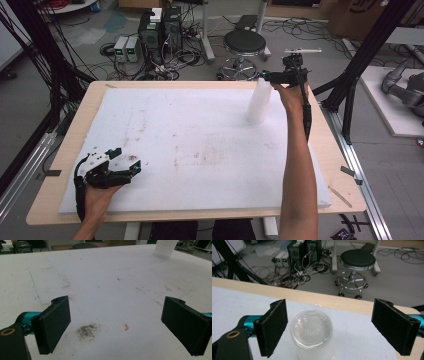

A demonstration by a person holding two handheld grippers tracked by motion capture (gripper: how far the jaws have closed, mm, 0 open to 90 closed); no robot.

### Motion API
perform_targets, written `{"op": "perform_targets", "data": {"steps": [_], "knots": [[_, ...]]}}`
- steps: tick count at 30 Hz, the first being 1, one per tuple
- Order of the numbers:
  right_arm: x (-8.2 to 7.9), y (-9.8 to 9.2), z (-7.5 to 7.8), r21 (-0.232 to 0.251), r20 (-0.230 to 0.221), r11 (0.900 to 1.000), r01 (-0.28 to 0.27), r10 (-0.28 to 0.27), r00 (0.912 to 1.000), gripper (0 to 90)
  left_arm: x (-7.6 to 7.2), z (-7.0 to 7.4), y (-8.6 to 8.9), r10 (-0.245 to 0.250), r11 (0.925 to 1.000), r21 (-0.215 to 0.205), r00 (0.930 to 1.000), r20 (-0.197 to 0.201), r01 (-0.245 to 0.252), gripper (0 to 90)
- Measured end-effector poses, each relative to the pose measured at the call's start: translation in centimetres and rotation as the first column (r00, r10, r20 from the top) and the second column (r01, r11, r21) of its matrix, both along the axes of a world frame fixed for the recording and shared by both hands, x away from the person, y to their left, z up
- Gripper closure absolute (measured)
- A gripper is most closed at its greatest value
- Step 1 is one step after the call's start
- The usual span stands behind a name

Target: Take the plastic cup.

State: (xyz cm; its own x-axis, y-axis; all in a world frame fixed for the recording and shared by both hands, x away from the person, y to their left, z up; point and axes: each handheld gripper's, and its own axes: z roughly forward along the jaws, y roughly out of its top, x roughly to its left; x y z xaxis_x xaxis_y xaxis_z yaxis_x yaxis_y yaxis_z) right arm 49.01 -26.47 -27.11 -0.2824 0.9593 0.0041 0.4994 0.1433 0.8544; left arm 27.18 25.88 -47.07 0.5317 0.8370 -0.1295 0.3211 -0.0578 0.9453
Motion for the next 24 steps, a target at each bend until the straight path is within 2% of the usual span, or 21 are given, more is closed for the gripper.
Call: {"op": "perform_targets", "data": {"steps": [6, 7, 8, 10, 16, 17, 18, 19, 24], "knots": [[1.0, 0.9, -1.1, -0.020, -0.047, 1.000, -0.014, 0.013, 0.9988, 13.4, 0.0, 0.0, 0.0, 0.001, 1.0000, 0.003, 1.0000, -0.001, -0.001, 8.7], [1.4, 1.1, -1.5, -0.027, -0.075, 1.000, -0.016, 0.014, 0.9971, 13.4, 0.0, 0.0, 0.0, 0.003, 1.0000, 0.004, 1.0000, 0.001, -0.003, 8.7], [1.4, 1.1, -1.5, -0.027, -0.075, 1.000, -0.016, 0.014, 0.9971, 13.4, 0.0, 0.0, -0.1, 0.002, 1.0000, 0.004, 1.0000, 0.003, -0.002, 8.7], [1.8, 1.4, -2.0, -0.033, -0.110, 0.999, -0.015, 0.012, 0.9938, 13.4, 0.0, 0.0, -0.1, 0.002, 1.0000, 0.007, 1.0000, 0.003, -0.002, 8.7], [2.2, 1.7, -2.6, -0.035, -0.140, 0.999, -0.015, 0.010, 0.9900, 13.4, 0.0, 0.0, -0.1, -0.001, 0.9999, 0.013, 1.0000, -0.002, 0.001, 8.7], [2.4, 1.7, -2.9, -0.034, -0.165, 0.999, -0.015, 0.009, 0.9862, 13.5, 0.0, 0.0, -0.1, -0.002, 0.9999, 0.014, 1.0000, -0.002, 0.002, 8.7], [2.4, 1.7, -2.9, -0.034, -0.165, 0.999, -0.015, 0.009, 0.9862, 13.5, 0.0, 0.0, -0.2, 0.000, 0.9999, 0.016, 1.0000, -0.001, 0.000, 8.7], [2.6, 1.8, -3.3, -0.036, -0.191, 0.999, -0.014, 0.007, 0.9815, 13.6, 0.0, 0.0, -0.2, 0.001, 0.9998, 0.018, 1.0000, -0.001, -0.001, 8.7], [3.1, 2.2, -4.0, -0.065, -0.214, 0.998, -0.013, -0.001, 0.9769, 13.8, 0.0, 0.0, -0.2, 0.000, 0.9998, 0.020, 1.0000, -0.002, 0.000, 8.7]]}}
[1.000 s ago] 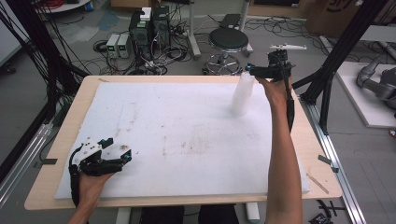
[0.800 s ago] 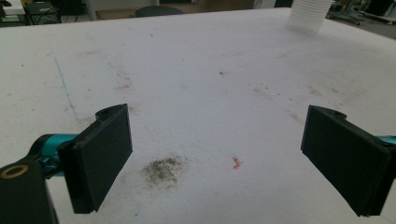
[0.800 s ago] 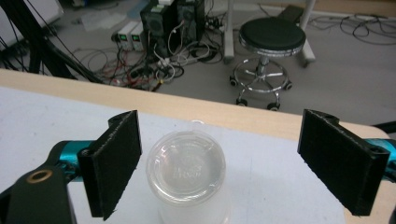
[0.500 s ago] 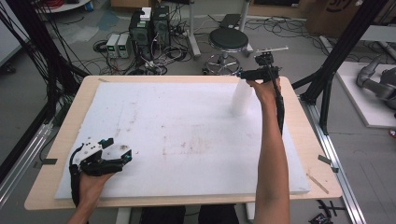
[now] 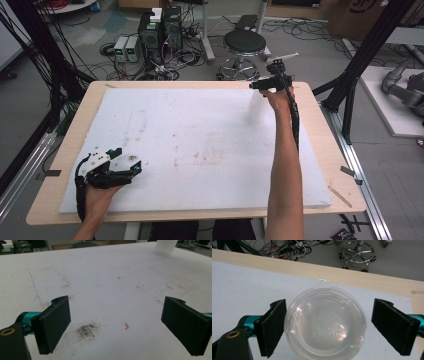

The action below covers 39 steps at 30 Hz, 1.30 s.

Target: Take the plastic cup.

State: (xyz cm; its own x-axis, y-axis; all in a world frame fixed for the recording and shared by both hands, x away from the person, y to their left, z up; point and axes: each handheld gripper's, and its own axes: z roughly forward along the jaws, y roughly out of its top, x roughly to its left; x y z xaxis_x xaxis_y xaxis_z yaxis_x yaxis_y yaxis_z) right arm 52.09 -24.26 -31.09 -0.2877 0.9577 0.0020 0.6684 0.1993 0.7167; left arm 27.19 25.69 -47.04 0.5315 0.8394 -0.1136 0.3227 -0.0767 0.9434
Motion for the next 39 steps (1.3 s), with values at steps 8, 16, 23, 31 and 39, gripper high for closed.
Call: {"op": "perform_targets", "data": {"steps": [8, 16, 23, 31, 39], "knots": [[0.45, 0.37, -0.65, -0.017, -0.026, 1.000, -0.001, 0.001, 0.9997, 16.1, -0.07, 0.01, -0.02, -0.002, 1.0000, 0.004, 1.0000, 0.009, 0.002, 8.7], [0.45, 0.56, -0.88, -0.034, -0.045, 0.999, 0.008, -0.009, 0.9990, 24.0, -0.10, 0.01, -0.07, 0.002, 1.0000, 0.007, 1.0000, 0.009, -0.003, 8.7], [0.42, 0.40, -0.96, -0.041, -0.051, 0.999, 0.012, -0.014, 0.9986, 28.2, -0.10, 0.02, -0.05, 0.002, 1.0000, 0.008, 0.9999, 0.010, -0.002, 8.7], [0.21, 0.55, -0.85, -0.025, -0.069, 1.000, 0.014, -0.016, 0.9975, 34.9, -0.10, 0.01, -0.06, 0.004, 1.0000, 0.009, 0.9999, 0.011, -0.004, 8.7], [0.10, 0.59, -0.77, -0.025, -0.071, 1.000, 0.019, -0.020, 0.9973, 36.5, -0.09, 0.01, -0.11, 0.002, 1.0000, 0.007, 0.9999, 0.011, -0.002, 8.7]]}}
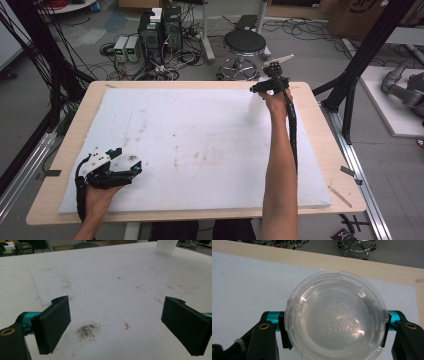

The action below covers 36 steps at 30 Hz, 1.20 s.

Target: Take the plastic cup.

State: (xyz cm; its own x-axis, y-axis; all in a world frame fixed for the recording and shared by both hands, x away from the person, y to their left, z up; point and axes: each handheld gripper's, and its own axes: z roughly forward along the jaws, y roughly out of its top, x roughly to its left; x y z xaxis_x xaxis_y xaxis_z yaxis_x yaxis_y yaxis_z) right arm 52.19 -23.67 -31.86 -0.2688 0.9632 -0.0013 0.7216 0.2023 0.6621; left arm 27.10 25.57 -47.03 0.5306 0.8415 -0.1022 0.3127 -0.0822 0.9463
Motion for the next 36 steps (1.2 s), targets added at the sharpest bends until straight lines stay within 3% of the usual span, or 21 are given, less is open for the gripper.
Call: {"op": "perform_targets", "data": {"steps": [11, 21, 27, 28, 31, 32, 33, 36], "knots": [[-0.2, 0.1, 0.3, -0.001, 0.005, 1.000, -0.004, 0.004, 1.0000, 36.7, 0.0, 0.0, 0.0, -0.002, 1.0000, 0.007, 1.0000, -0.002, 0.002, 8.7], [-0.6, -0.5, 1.6, 0.039, 0.040, 0.999, 0.004, -0.005, 0.9992, 37.8, 0.1, 0.0, -0.1, -0.006, 0.9999, 0.010, 0.9999, -0.010, 0.006, 8.7], [-0.8, -0.3, 3.8, 0.048, 0.053, 0.999, -0.008, 0.005, 0.9986, 38.3, 0.1, 0.0, -0.1, -0.006, 0.9999, 0.013, 0.9999, -0.009, 0.006, 8.7], [-0.8, -0.1, 5.1, 0.049, 0.077, 0.999, -0.017, 0.013, 0.9969, 38.7, 0.1, 0.0, -0.1, -0.005, 0.9999, 0.013, 1.0000, -0.008, 0.006, 8.7], [-0.9, 0.0, 6.1, 0.045, 0.091, 0.999, -0.026, 0.022, 0.9956, 39.6, 0.1, 0.0, -0.1, -0.006, 0.9999, 0.012, 1.0000, -0.007, 0.006, 8.7], [-1.0, 0.1, 7.2, 0.047, 0.104, 0.999, -0.025, 0.019, 0.9944, 39.8, 0.1, 0.0, -0.1, -0.006, 0.9999, 0.013, 1.0000, -0.007, 0.006, 8.7], [-1.0, 0.1, 7.2, 0.047, 0.104, 0.999, -0.025, 0.019, 0.9944, 39.8, 0.1, 0.0, -0.1, -0.006, 0.9999, 0.013, 1.0000, -0.007, 0.006, 8.7], [-1.3, 0.2, 9.2, 0.037, 0.134, 0.999, -0.027, 0.022, 0.9908, 40.0, 0.1, 0.0, -0.1, -0.009, 0.9999, 0.013, 0.9999, -0.009, 0.009, 8.7]]}}
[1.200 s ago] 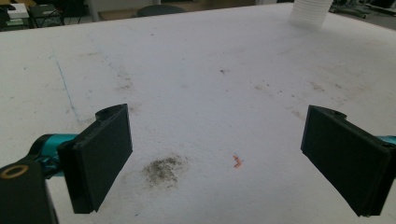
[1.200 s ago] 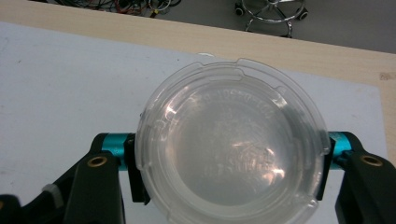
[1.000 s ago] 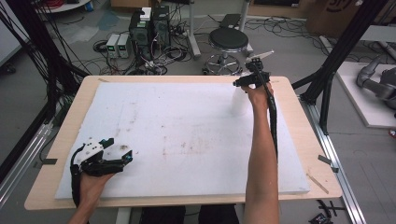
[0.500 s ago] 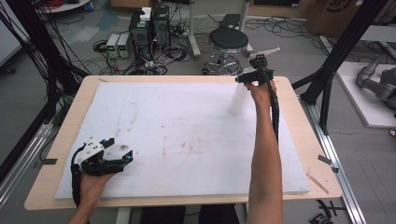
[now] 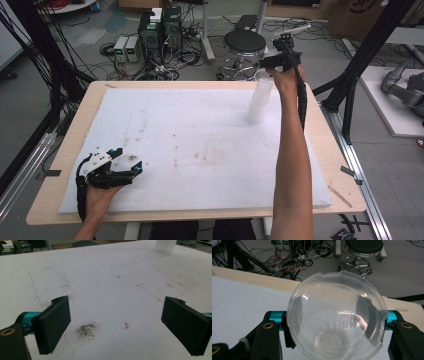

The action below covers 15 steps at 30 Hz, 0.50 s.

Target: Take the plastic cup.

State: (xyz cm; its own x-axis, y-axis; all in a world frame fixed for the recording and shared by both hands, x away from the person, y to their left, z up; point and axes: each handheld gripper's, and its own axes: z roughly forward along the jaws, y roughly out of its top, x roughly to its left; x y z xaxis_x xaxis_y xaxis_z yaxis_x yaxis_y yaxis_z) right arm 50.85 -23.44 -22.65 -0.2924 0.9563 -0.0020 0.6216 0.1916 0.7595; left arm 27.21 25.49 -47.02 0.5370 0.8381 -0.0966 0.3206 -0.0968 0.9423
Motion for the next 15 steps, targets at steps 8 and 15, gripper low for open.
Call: {"op": "perform_targets", "data": {"steps": [8, 15], "knots": [[-0.4, -0.4, 1.0, 0.008, 0.000, 1.000, 0.008, -0.008, 1.0000, 40.1, 0.0, 0.0, 0.0, -0.001, 1.0000, 0.001, 1.0000, 0.000, 0.001, 8.7], [-1.9, -0.6, 1.1, 0.005, 0.026, 0.999, -0.053, 0.053, 0.9983, 40.1, 0.0, 0.0, -0.1, -0.004, 1.0000, -0.002, 1.0000, -0.005, 0.004, 8.7]]}}
